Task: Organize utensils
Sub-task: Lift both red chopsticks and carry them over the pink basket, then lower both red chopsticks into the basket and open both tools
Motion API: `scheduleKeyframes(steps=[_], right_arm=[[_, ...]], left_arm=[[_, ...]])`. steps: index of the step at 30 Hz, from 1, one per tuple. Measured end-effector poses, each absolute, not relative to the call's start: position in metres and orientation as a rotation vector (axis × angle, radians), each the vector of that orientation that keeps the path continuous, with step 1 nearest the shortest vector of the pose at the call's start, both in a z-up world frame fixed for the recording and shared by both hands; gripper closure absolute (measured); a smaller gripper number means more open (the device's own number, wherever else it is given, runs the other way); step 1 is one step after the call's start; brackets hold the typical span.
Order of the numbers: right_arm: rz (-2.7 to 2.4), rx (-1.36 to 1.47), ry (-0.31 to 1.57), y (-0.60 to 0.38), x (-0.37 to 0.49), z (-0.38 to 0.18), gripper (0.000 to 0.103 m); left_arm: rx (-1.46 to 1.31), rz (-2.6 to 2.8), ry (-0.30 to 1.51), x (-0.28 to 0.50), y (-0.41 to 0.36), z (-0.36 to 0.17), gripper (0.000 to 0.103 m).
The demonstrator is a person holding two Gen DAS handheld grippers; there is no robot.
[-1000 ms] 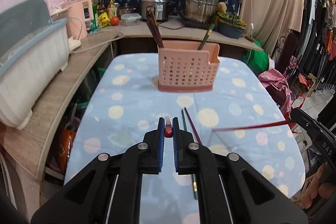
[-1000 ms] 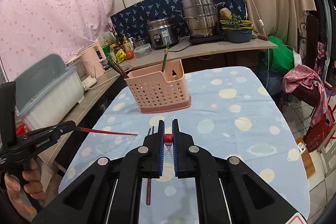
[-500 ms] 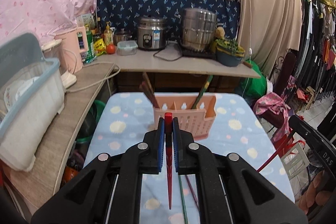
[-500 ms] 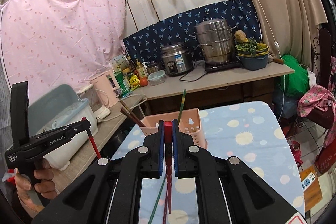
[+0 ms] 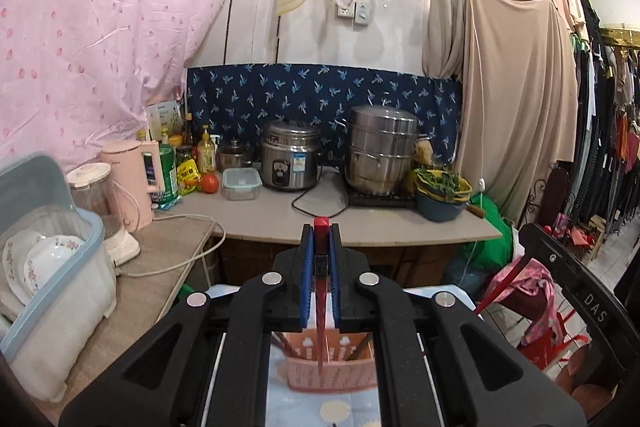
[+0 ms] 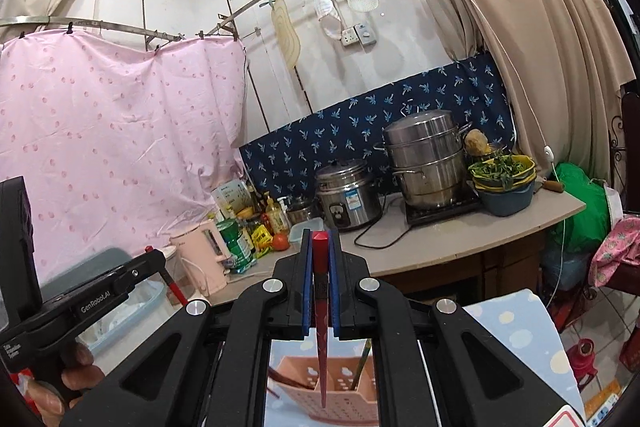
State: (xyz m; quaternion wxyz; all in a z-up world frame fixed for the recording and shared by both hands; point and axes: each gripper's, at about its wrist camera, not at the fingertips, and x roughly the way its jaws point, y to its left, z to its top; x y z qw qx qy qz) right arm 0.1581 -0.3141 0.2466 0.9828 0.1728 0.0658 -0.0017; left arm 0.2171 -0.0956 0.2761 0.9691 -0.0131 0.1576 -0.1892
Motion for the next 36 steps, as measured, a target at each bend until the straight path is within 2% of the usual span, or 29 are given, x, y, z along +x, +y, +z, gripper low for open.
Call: scheduleKeyframes(steps=[7, 13, 27, 28, 30, 32, 34, 36], right_arm=[[-0.016, 0.346, 0.154, -0.315, 0.210, 0.234, 0.096], [-0.020, 0.369, 0.219, -0.320, 0.237, 0.201, 0.096], [-0.023, 0.360, 0.384, -0.317, 0.258, 0.132, 0.096], [-0.022, 0.359, 0.383, -0.317, 0.258, 0.132, 0.092], [-0.023, 0.357, 0.384, -0.316, 0.255, 0.131, 0.088], [-0.020, 0.362, 0.382, -0.317, 0.252, 0.132, 0.080], [-0.018, 0.362, 0.376, -0.316, 0.246, 0.133, 0.076], [-0.016, 0.354, 0.373, -0.314, 0.241, 0.134, 0.076]], left_arm=[[-0.022, -0.359, 0.316, 0.258, -0.108, 0.269, 0.096], [-0.016, -0.363, 0.320, 0.275, -0.114, 0.262, 0.096], [0.014, -0.347, 0.453, 0.302, -0.123, 0.186, 0.095], [0.011, -0.348, 0.458, 0.303, -0.122, 0.183, 0.095], [0.011, -0.339, 0.465, 0.304, -0.121, 0.179, 0.093], [0.009, -0.332, 0.473, 0.304, -0.119, 0.176, 0.077], [0.009, -0.319, 0.468, 0.302, -0.117, 0.175, 0.067], [0.026, -0.304, 0.460, 0.296, -0.116, 0.173, 0.066]])
